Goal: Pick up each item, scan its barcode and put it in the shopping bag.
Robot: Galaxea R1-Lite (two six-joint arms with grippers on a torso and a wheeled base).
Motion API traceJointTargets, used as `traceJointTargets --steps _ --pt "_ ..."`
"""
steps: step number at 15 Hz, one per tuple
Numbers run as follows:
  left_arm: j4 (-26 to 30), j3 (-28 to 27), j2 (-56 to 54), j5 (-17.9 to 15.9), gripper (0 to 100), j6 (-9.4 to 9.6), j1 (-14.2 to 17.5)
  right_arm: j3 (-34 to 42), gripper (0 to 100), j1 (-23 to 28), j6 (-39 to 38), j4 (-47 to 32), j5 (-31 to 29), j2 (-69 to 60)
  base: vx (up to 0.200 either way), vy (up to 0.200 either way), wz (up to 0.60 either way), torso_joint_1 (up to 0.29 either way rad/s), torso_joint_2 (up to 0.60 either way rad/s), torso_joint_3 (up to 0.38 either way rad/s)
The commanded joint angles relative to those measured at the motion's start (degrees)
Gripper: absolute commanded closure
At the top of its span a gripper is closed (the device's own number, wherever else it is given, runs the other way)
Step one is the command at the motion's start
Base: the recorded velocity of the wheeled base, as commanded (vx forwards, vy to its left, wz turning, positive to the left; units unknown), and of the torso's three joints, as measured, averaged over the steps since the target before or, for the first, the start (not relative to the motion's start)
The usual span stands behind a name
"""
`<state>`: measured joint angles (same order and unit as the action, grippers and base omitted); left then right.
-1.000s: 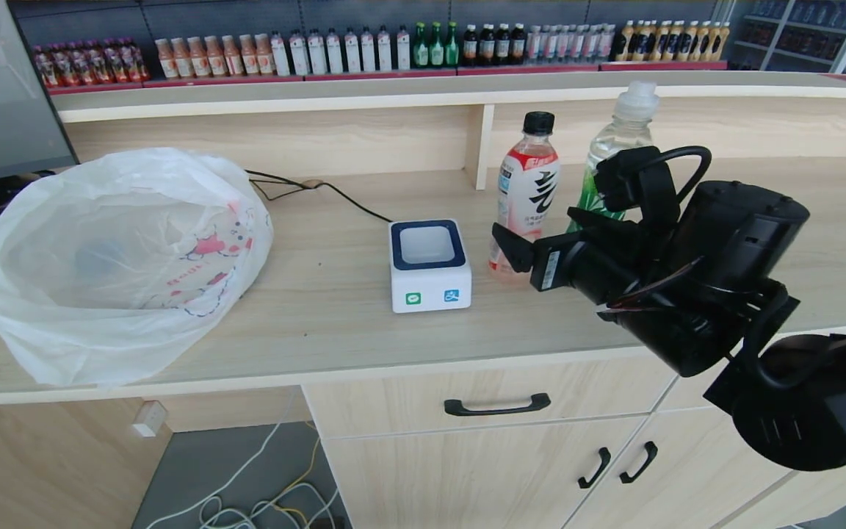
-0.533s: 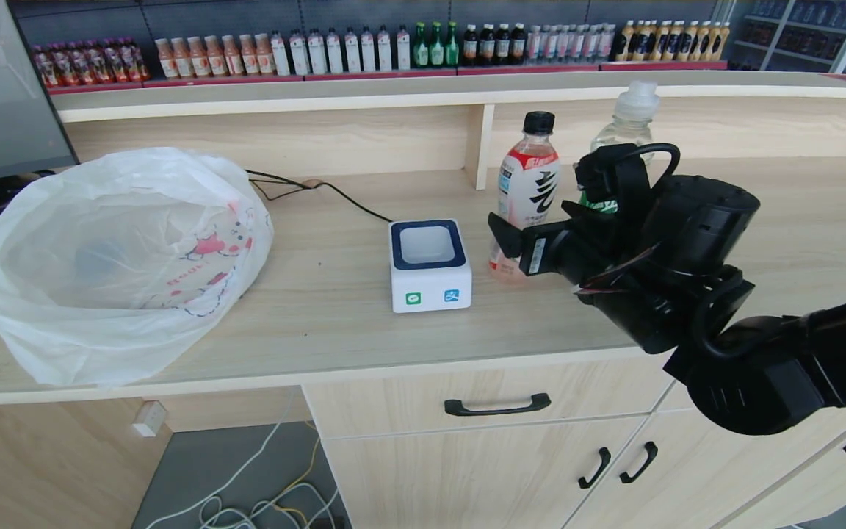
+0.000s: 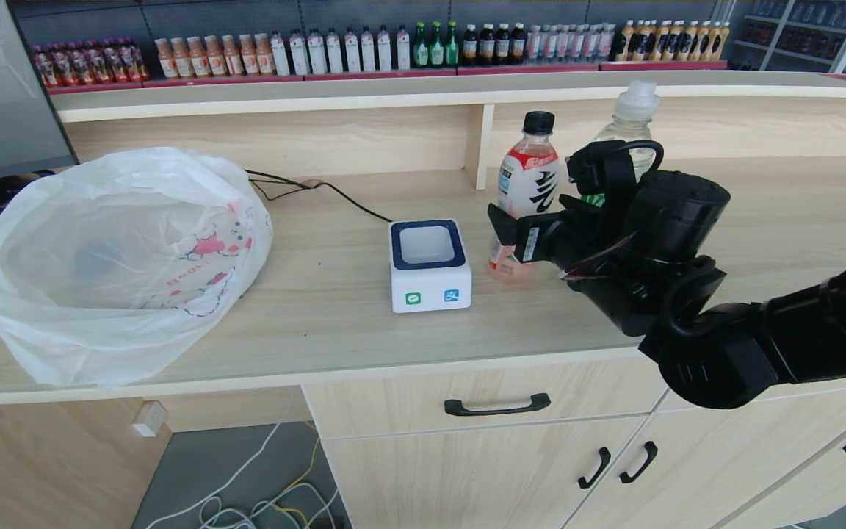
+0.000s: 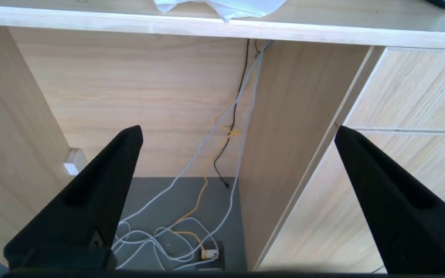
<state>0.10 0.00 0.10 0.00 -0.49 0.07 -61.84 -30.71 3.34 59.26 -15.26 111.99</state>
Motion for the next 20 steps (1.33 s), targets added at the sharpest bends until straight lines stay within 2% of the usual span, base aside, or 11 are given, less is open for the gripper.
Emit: traceJointTargets --steps 1,8,19,20 --pt "-0.01 0.00 -0.01 0.00 0 -0.04 0.01 -0.91 0 -0.05 -0.18 0.07 -0.03 1.47 0.000 0.000 0.00 0.000 0.00 0.000" --pt "-0.01 0.00 -0.01 0.00 0 -0.04 0.01 -5.75 0 0.39 -0.88 1.03 -0.03 3.76 0.000 0.000 0.00 0.000 0.00 0.000" --pt "-0.01 0.00 -0.01 0.00 0 -0.04 0.01 -5.83 0 0.39 0.18 1.12 -0.12 4.81 0.000 0.000 0.00 0.000 0.00 0.000" --pt "-0.01 0.00 -0.01 0.00 0 -0.04 0.01 -6.36 100 0.30 0.35 1.30 -0.12 4.90 0.000 0.000 0.00 0.000 0.00 0.000"
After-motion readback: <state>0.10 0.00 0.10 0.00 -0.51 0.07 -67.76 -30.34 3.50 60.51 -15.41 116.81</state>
